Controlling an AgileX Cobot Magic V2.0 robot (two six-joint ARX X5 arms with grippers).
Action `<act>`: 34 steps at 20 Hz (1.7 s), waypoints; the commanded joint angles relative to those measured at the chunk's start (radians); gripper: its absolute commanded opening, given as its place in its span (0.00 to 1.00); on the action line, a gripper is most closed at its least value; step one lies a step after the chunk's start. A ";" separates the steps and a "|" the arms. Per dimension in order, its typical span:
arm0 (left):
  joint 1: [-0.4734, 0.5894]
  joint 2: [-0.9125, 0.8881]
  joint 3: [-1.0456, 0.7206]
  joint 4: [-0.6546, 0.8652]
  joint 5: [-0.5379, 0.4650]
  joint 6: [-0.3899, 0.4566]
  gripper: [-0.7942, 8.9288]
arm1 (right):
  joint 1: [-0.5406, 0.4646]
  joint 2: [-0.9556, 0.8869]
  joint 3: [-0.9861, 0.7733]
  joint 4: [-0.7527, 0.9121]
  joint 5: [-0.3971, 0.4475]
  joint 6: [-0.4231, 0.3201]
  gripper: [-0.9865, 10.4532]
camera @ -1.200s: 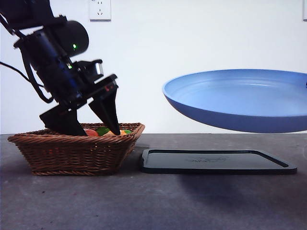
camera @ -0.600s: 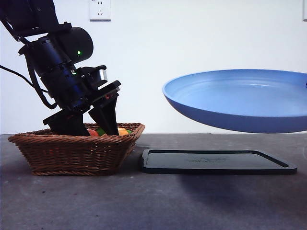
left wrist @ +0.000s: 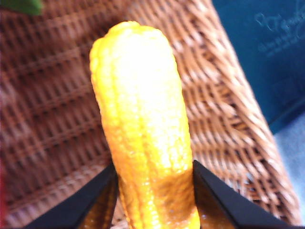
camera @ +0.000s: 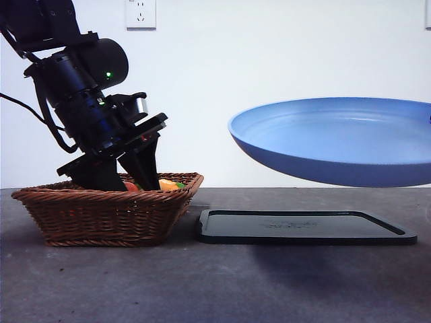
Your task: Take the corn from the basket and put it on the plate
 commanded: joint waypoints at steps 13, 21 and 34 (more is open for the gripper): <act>-0.006 -0.167 0.159 -0.071 0.360 -0.045 0.24 | 0.002 0.196 0.019 0.148 -0.014 0.117 0.09; -0.230 -0.129 0.158 -0.073 0.209 0.068 0.24 | 0.007 0.404 0.024 0.358 -0.171 0.233 0.09; -0.378 -0.053 0.159 -0.104 -0.061 0.247 0.39 | 0.010 0.408 0.025 0.362 -0.191 0.228 0.09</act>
